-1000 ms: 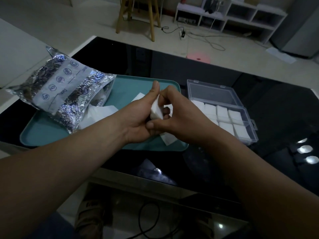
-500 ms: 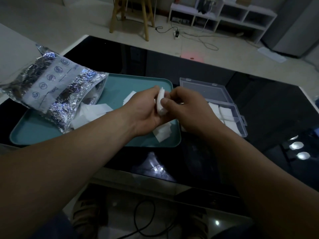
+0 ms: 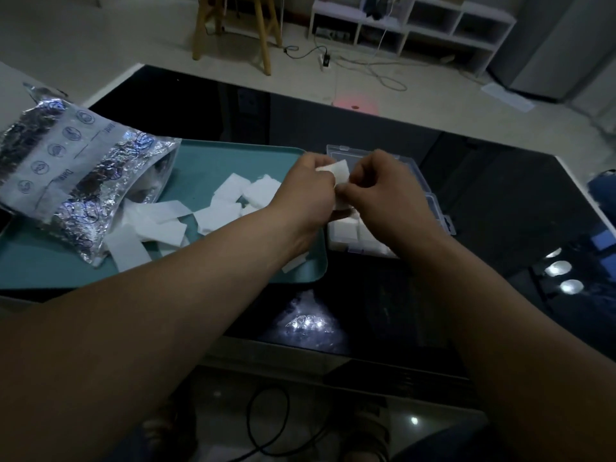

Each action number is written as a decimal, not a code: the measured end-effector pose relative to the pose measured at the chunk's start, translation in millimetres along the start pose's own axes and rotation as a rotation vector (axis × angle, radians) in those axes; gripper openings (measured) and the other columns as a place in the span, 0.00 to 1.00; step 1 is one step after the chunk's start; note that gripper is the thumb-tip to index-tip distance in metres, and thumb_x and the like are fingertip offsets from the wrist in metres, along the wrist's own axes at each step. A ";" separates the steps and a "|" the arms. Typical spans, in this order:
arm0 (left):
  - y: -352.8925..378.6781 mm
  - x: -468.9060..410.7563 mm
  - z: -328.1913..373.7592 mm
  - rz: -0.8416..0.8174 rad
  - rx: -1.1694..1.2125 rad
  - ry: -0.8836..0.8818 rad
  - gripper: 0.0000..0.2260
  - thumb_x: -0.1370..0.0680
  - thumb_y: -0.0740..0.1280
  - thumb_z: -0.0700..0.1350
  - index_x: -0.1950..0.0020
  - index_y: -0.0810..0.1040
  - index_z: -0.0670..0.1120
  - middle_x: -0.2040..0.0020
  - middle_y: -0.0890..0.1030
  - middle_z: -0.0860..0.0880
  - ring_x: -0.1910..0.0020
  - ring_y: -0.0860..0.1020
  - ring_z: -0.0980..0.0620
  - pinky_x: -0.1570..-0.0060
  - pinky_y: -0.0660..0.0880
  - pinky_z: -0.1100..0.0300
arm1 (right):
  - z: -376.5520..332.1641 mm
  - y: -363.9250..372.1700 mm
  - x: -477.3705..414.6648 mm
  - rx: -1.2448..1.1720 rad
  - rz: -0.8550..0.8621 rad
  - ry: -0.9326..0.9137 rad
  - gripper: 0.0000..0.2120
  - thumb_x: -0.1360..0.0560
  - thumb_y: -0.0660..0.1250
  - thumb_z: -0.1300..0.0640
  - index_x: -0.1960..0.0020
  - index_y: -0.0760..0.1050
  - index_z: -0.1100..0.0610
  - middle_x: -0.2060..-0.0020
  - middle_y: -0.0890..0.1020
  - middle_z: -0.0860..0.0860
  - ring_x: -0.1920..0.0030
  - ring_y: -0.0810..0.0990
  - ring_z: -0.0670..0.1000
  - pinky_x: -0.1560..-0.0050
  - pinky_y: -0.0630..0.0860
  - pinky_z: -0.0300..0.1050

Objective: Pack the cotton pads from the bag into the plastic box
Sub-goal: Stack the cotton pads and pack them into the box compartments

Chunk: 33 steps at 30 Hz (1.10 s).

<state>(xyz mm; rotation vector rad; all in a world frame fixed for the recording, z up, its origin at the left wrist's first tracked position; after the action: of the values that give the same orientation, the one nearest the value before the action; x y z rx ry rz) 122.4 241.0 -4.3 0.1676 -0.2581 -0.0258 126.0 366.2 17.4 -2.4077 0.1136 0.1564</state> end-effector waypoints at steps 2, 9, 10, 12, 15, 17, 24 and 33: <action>5.7 -4.9 3.7 0.006 -0.129 0.097 0.15 0.19 0.59 0.33 0.36 0.73 0.47 0.43 0.77 0.46 0.48 0.80 0.46 0.54 0.85 0.47 | 4.7 -5.9 -4.3 -0.023 0.036 -0.007 0.08 0.23 0.73 0.57 0.52 0.73 0.54 0.59 0.78 0.47 0.61 0.76 0.42 0.66 0.71 0.30; 15.9 -37.0 12.0 0.058 -0.581 0.455 0.16 0.17 0.60 0.39 0.30 0.74 0.48 0.35 0.78 0.51 0.38 0.76 0.53 0.39 0.73 0.62 | 47.5 -41.8 -33.8 -0.253 0.220 0.161 0.10 0.26 0.75 0.60 0.54 0.74 0.51 0.54 0.82 0.55 0.55 0.83 0.54 0.54 0.82 0.51; 18.6 -39.0 10.8 0.018 -0.709 0.487 0.15 0.17 0.60 0.40 0.31 0.75 0.48 0.34 0.78 0.50 0.37 0.76 0.52 0.37 0.72 0.60 | 56.9 -47.6 -36.6 -0.271 0.236 0.204 0.10 0.26 0.75 0.61 0.54 0.74 0.52 0.54 0.82 0.55 0.55 0.82 0.54 0.53 0.82 0.53; 22.9 -42.3 -0.1 -0.075 -0.983 0.501 0.15 0.17 0.59 0.41 0.33 0.77 0.49 0.32 0.78 0.49 0.35 0.75 0.49 0.36 0.71 0.55 | 73.0 -49.2 -39.0 -0.263 0.194 0.275 0.09 0.25 0.75 0.61 0.51 0.75 0.54 0.54 0.82 0.55 0.56 0.82 0.54 0.55 0.81 0.50; 26.4 -42.7 -17.4 -0.142 -1.306 0.523 0.13 0.18 0.60 0.45 0.36 0.79 0.52 0.35 0.81 0.50 0.35 0.75 0.45 0.38 0.70 0.49 | 83.4 -36.4 -40.2 -0.185 0.101 0.298 0.09 0.24 0.75 0.61 0.49 0.75 0.55 0.52 0.83 0.54 0.54 0.83 0.52 0.58 0.77 0.45; 28.0 -41.1 -20.5 -0.134 -1.382 0.579 0.11 0.18 0.61 0.47 0.39 0.79 0.52 0.39 0.82 0.50 0.38 0.76 0.43 0.42 0.69 0.48 | 82.7 -27.2 -41.8 -0.129 0.051 0.286 0.08 0.23 0.74 0.61 0.47 0.76 0.55 0.51 0.83 0.54 0.52 0.83 0.52 0.59 0.76 0.43; 29.6 -40.4 -23.4 -0.094 -1.395 0.612 0.10 0.19 0.60 0.45 0.39 0.74 0.49 0.43 0.80 0.45 0.41 0.74 0.41 0.47 0.66 0.49 | 84.7 -19.3 -45.1 0.000 -0.003 0.299 0.06 0.23 0.73 0.61 0.47 0.78 0.57 0.54 0.82 0.53 0.55 0.82 0.51 0.62 0.75 0.43; 30.2 -42.6 -32.7 -0.141 -1.428 0.628 0.15 0.18 0.59 0.52 0.33 0.76 0.56 0.36 0.77 0.50 0.35 0.71 0.43 0.39 0.66 0.46 | 88.7 -14.1 -47.1 0.207 0.060 0.241 0.10 0.25 0.74 0.59 0.47 0.76 0.54 0.53 0.79 0.48 0.55 0.78 0.49 0.60 0.74 0.45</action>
<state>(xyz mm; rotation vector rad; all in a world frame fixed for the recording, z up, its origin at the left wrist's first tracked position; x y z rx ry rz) 89.7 278.1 -41.0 -1.2156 0.4349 -0.2822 73.9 437.6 -32.2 -2.2088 0.2982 -0.1139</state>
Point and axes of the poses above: each hand's wrist, its own x-axis away from the middle knuckle, its own y-axis out of the palm, z = x × y, the point moved 5 cm from there along -x, towards the middle knuckle
